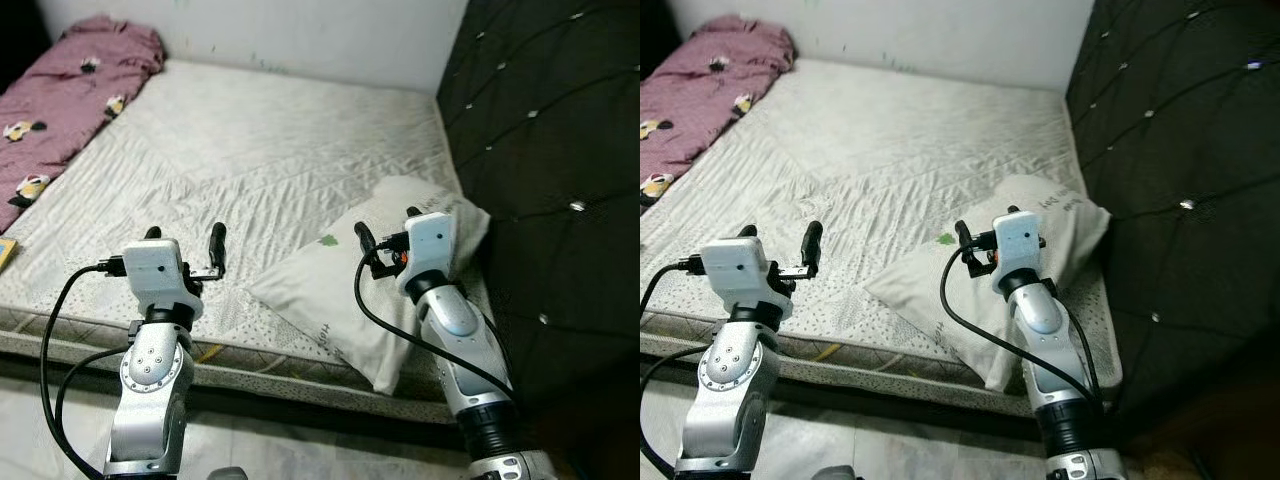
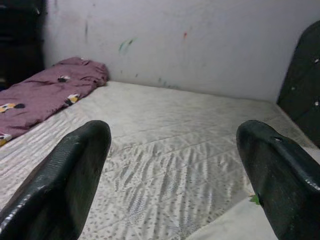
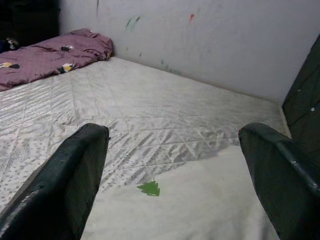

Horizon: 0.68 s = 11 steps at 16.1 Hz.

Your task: Clean up the room

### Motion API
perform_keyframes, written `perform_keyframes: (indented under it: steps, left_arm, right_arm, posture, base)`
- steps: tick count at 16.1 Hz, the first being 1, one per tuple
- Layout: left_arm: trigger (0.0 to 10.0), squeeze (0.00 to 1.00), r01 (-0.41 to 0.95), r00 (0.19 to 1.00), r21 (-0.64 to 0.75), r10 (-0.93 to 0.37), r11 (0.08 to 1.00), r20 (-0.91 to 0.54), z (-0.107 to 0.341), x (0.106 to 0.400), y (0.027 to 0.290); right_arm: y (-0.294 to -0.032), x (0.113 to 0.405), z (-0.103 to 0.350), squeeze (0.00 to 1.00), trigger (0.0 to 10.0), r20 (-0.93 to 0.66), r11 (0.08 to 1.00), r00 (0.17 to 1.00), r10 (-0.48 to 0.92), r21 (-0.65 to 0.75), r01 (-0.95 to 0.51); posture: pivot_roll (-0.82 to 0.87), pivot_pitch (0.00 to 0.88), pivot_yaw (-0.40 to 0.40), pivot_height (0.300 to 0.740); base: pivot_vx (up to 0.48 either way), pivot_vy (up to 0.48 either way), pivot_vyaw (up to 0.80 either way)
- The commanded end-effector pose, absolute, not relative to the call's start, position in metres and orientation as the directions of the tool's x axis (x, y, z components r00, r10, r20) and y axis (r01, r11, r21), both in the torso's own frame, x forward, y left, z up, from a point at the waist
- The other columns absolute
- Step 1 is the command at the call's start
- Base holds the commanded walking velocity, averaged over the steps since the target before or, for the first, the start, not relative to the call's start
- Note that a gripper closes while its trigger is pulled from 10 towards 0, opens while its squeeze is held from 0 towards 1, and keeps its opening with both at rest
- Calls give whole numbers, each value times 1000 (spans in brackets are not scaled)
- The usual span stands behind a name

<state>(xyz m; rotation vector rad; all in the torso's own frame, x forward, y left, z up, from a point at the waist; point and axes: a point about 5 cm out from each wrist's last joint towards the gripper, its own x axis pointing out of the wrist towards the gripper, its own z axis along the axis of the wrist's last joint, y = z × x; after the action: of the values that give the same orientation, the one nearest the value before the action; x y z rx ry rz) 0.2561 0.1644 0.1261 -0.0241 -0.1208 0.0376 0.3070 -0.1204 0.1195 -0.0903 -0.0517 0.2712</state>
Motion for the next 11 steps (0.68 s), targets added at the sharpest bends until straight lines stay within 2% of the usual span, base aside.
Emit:
perform_keyframes:
  steps: [1,5,6,11]
  left_arm:
    - [10000,0,-21,991,-29,24,999,134,129,256,162]
    - [10000,0,-24,992,-31,28,999,126,128,256,162]
    - [10000,0,-25,992,-31,29,999,124,127,256,162]
    - [10000,0,-68,992,-40,72,997,102,124,257,164]
  right_arm:
    - [-122,309,125,0,10000,59,960,962,267,-107,-260]
    - [-123,309,124,0,10000,50,961,963,264,-98,-258]
    - [-124,309,123,0,10000,48,962,964,262,-96,-257]
    - [-126,309,123,0,10000,42,964,966,256,-90,-252]
  posture:
    - [-20,0,-51,740]
    - [-23,0,-53,740]
    - [-23,0,-53,740]
    - [-23,0,-53,740]
  base:
    - [352,0,0]
    - [323,0,0]
    - [0,0,0]
    - [0,0,-750]
